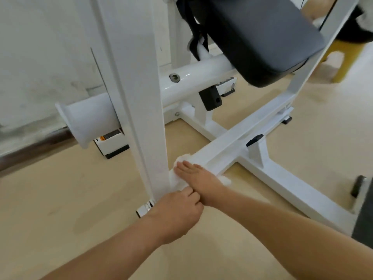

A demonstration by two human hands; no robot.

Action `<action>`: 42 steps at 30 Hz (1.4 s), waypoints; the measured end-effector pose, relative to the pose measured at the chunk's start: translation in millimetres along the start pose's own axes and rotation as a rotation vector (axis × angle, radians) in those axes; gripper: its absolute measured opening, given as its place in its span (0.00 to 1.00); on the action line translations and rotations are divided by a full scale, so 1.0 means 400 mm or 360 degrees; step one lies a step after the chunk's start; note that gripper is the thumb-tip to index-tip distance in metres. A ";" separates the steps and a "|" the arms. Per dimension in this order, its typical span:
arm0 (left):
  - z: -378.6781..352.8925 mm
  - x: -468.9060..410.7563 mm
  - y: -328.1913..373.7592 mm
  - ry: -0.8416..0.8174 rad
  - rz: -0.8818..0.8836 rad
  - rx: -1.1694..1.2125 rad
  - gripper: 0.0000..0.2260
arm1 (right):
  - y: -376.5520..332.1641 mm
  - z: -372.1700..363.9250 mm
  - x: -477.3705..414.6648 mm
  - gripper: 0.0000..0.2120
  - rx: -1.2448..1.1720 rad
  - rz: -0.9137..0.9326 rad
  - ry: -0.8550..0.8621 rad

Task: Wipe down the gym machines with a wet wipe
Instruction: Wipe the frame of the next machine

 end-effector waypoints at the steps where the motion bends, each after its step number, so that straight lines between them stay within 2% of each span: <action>1: 0.011 -0.012 -0.001 0.0040 0.0014 -0.0029 0.09 | -0.024 -0.013 -0.014 0.32 0.0017 0.0126 -0.0017; 3: 0.024 -0.022 -0.002 0.0076 -0.0042 -0.0105 0.06 | -0.008 -0.020 -0.033 0.33 0.0072 0.0203 -0.0048; 4: 0.022 -0.022 -0.006 0.0054 -0.0077 -0.0138 0.09 | 0.015 -0.018 -0.037 0.32 0.0071 0.0176 -0.0032; 6: 0.020 -0.016 -0.018 0.0001 -0.0086 -0.0218 0.11 | 0.068 0.001 -0.040 0.32 0.0064 0.0059 -0.0021; 10: 0.060 -0.017 -0.038 -0.0009 -0.0044 -0.0317 0.09 | 0.203 0.026 -0.037 0.35 0.0183 -0.0209 -0.0163; 12: 0.070 -0.039 -0.053 -0.0101 0.0038 -0.0280 0.09 | 0.246 0.027 -0.035 0.38 0.0109 -0.0357 -0.0160; 15: 0.077 -0.099 -0.083 -0.0223 0.0280 -0.0218 0.12 | 0.232 0.020 -0.038 0.40 -0.0154 -0.0383 -0.0122; 19: 0.057 -0.169 -0.074 -0.0481 0.0459 -0.0213 0.28 | 0.241 0.062 -0.020 0.41 -0.0864 -0.0424 -0.0142; 23: 0.021 -0.204 -0.027 -0.0624 0.0508 -0.0135 0.37 | 0.243 0.093 -0.026 0.34 -0.1273 -0.0460 -0.0162; 26: -0.020 -0.237 -0.045 -0.0630 0.0553 -0.0121 0.35 | 0.253 0.103 -0.036 0.26 -0.1425 -0.0559 -0.0069; 29: -0.074 -0.286 -0.081 -0.0591 0.0693 0.0018 0.32 | 0.255 0.097 -0.039 0.26 -0.1367 -0.0542 -0.0151; 31: -0.100 -0.321 -0.093 -0.0548 0.0752 -0.0092 0.33 | 0.257 0.097 -0.037 0.27 -0.1291 -0.0502 -0.0113; 34: -0.104 -0.378 -0.119 -0.0436 0.0877 -0.0133 0.32 | 0.288 0.118 0.000 0.20 -0.0881 -0.0559 0.0273; 36: -0.091 -0.425 -0.136 -0.0357 0.0920 -0.0108 0.34 | 0.306 0.107 0.040 0.19 -0.0543 -0.0595 0.0491; 39: -0.071 -0.506 -0.147 -0.0210 0.0977 0.0036 0.37 | 0.355 0.054 0.111 0.25 -0.0597 -0.0903 0.0531; 42: -0.060 -0.610 -0.129 -0.0144 0.0953 0.0138 0.34 | 0.397 0.004 0.167 0.28 -0.0910 -0.1166 0.0584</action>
Point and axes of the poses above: each hand's wrist, its own x-axis away from the middle knuckle, its own z-axis out of the back of the hand, y = z × x, the point moved 8 cm from there along -x, towards the middle knuckle, and after that the axes turned 8 degrees about z, right-handed, at the moved point
